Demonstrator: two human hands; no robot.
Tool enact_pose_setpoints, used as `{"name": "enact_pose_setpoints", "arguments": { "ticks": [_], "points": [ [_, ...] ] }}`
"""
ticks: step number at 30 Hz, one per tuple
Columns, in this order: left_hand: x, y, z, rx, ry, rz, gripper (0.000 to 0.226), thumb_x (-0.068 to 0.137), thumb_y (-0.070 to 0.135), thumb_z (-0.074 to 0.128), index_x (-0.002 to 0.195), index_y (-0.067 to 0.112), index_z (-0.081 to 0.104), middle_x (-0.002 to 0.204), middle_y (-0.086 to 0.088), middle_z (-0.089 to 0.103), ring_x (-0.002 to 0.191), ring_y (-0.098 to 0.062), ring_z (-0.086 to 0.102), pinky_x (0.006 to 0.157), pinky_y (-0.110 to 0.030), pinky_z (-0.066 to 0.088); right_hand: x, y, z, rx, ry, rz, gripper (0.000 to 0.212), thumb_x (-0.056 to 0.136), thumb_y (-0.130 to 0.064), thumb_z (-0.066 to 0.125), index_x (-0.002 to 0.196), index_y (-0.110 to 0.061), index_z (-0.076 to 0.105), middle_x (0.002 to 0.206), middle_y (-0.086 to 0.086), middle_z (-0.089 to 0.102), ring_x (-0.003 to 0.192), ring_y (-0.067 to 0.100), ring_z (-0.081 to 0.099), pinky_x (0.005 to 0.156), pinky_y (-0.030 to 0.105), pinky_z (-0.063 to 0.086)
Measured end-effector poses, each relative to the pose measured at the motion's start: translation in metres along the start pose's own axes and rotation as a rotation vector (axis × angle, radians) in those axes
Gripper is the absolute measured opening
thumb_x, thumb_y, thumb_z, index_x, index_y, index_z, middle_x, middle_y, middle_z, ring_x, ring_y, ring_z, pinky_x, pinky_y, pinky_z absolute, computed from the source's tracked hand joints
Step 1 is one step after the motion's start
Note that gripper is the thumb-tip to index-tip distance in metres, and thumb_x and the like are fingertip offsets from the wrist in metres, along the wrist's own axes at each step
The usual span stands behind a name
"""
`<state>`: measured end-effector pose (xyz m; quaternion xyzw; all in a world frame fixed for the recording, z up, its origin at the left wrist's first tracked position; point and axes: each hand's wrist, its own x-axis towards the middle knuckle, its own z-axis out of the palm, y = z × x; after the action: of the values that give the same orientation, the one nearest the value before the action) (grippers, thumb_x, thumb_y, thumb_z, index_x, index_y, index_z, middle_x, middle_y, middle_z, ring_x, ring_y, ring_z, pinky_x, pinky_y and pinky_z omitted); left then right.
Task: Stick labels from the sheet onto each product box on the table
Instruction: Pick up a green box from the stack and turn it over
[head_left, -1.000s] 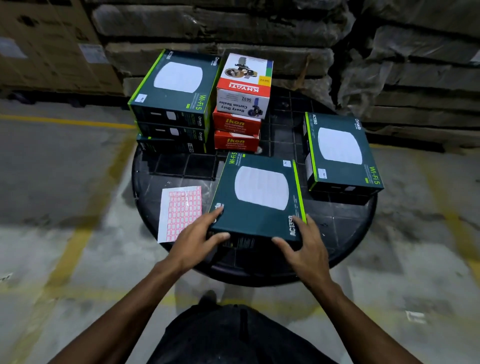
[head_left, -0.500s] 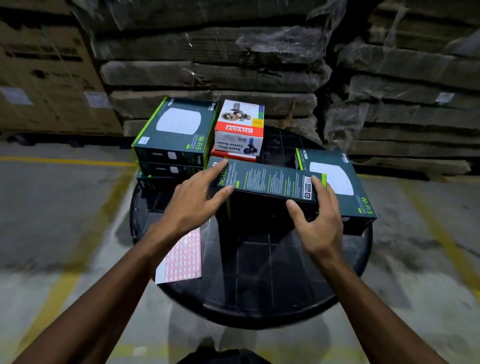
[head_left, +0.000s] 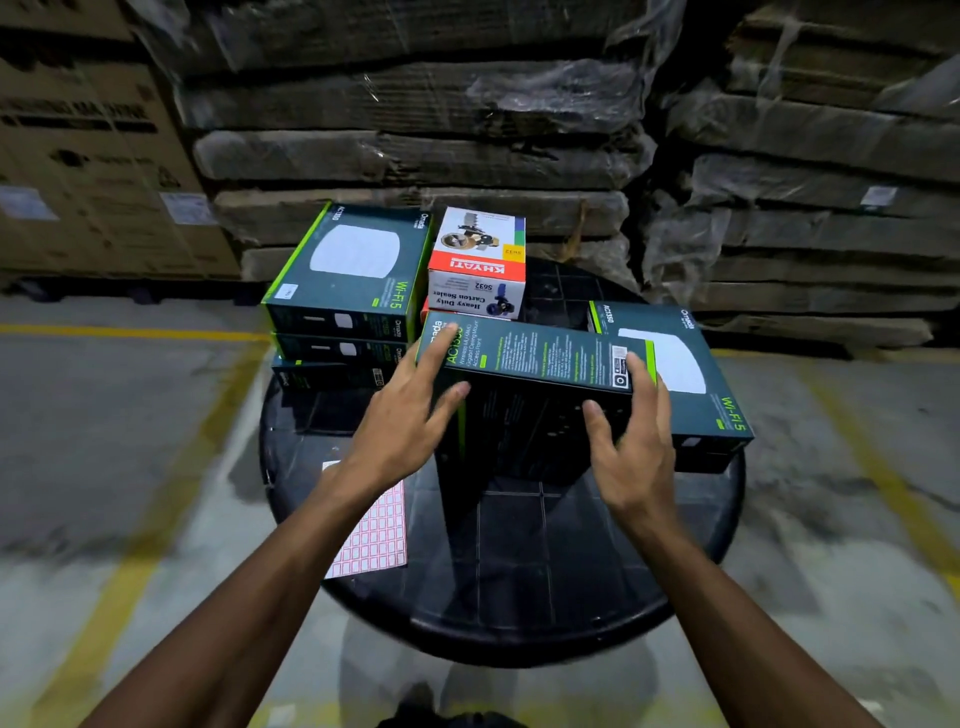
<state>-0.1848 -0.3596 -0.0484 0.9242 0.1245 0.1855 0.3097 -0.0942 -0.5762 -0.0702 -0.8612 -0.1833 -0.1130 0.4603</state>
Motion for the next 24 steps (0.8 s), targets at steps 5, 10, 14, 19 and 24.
{"name": "enact_pose_setpoints", "arguments": {
  "ticks": [5,10,14,19,24],
  "points": [
    [0.008,0.008,0.005,-0.018,0.094,-0.019,0.052,0.101,0.031,0.049,0.149,0.03,0.031,0.142,-0.006,0.047,0.115,-0.032,0.056,0.089,-0.043,0.048,0.005,-0.008,0.005,-0.021,0.043,0.057,0.055,0.097,-0.027,0.057,0.147,-0.027,0.036,0.151,0.014,0.033,0.126,0.033,0.046,0.095,0.036,0.039],
    [0.014,0.014,-0.008,0.114,0.154,0.012,0.05,0.1,0.038,0.046,0.148,0.03,0.035,0.125,-0.01,0.06,0.104,-0.036,0.06,0.081,-0.042,0.045,0.014,-0.022,-0.009,-0.122,0.098,0.004,0.054,0.095,-0.031,0.059,0.145,-0.025,0.04,0.142,0.008,0.045,0.119,0.03,0.052,0.085,0.037,0.042],
    [0.026,0.024,-0.023,0.241,0.146,0.019,0.05,0.1,0.043,0.043,0.147,0.028,0.036,0.111,-0.015,0.067,0.101,-0.039,0.061,0.074,-0.04,0.041,0.028,-0.032,-0.021,-0.229,0.08,0.023,0.052,0.096,-0.039,0.055,0.145,-0.029,0.038,0.137,0.004,0.05,0.11,0.03,0.056,0.079,0.034,0.037],
    [0.028,0.02,-0.011,0.285,0.007,-0.077,0.049,0.101,0.044,0.039,0.147,0.028,0.033,0.116,-0.017,0.067,0.106,-0.041,0.06,0.086,-0.045,0.043,0.024,-0.018,-0.01,-0.28,-0.004,0.086,0.056,0.097,-0.042,0.052,0.148,-0.03,0.032,0.142,0.004,0.047,0.115,0.031,0.055,0.085,0.041,0.042],
    [0.018,0.01,0.025,0.051,0.037,-0.15,0.07,0.101,0.04,0.042,0.153,0.034,-0.004,0.15,-0.011,0.039,0.116,-0.038,0.055,0.093,-0.046,0.042,0.017,0.007,0.008,-0.098,0.029,0.071,0.084,0.094,-0.032,0.06,0.155,-0.025,0.004,0.16,0.001,0.024,0.141,0.023,0.034,0.107,0.039,0.035]
  ]
}}
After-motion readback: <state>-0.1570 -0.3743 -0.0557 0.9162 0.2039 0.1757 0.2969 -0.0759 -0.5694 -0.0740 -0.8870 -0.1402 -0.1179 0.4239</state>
